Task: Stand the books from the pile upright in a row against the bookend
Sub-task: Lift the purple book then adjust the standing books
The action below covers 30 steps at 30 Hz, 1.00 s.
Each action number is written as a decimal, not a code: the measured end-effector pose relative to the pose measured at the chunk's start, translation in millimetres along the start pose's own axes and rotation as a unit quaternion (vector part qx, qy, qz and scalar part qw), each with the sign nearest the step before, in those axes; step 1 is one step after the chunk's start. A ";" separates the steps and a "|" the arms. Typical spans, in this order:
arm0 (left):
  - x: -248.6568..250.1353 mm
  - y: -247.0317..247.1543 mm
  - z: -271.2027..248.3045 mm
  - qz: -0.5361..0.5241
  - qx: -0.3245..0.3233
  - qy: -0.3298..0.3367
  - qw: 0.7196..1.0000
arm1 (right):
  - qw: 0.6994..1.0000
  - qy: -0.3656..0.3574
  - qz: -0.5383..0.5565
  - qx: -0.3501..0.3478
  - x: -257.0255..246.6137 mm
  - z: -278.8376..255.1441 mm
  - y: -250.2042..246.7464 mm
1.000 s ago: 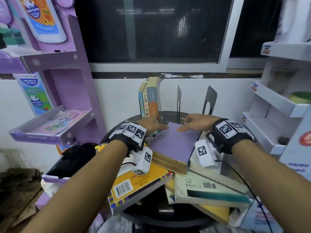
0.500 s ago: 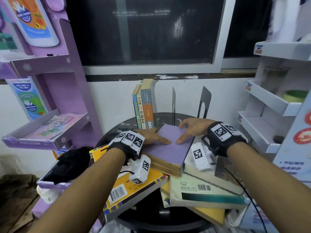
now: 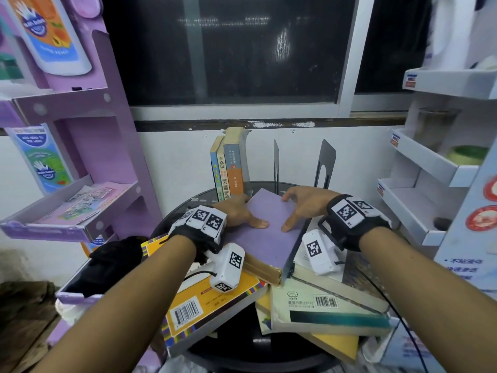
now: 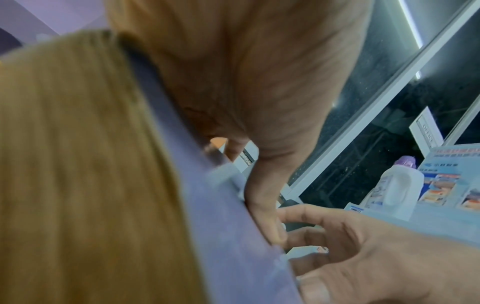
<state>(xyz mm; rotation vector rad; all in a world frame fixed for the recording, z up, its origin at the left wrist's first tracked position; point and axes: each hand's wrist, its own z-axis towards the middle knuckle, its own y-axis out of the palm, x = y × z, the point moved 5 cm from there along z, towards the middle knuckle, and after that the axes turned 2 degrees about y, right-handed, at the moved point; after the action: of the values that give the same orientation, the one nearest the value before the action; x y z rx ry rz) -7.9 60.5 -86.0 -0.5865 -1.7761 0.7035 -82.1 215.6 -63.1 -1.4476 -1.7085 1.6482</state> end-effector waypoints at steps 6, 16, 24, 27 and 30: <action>4.2 -18.5 -4.0 -0.084 0.061 0.027 0.994 | 0.998 -0.024 0.055 0.029 -3.6 -1.1 -3.2; 4.7 -31.4 -13.6 -0.242 0.075 0.078 0.964 | 0.983 -0.054 0.114 0.137 -16.3 -5.5 -27.6; -7.0 -49.6 -24.2 -0.338 0.145 0.128 0.921 | 0.911 -0.033 0.409 0.046 -10.8 -7.6 -12.1; -8.0 -55.2 -29.8 -0.347 0.160 0.163 0.910 | 0.871 -0.071 0.485 0.032 -22.4 -10.2 -12.8; -11.9 -61.1 -35.9 -0.353 0.160 0.186 0.903 | 0.860 -0.095 0.497 0.060 -34.5 -6.2 -16.8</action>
<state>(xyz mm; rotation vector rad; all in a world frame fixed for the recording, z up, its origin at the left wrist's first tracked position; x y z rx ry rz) 26.9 15.6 -41.9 0.1565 -1.3306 0.3251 -69.8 193.7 -33.6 -2.3713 -0.8681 2.3759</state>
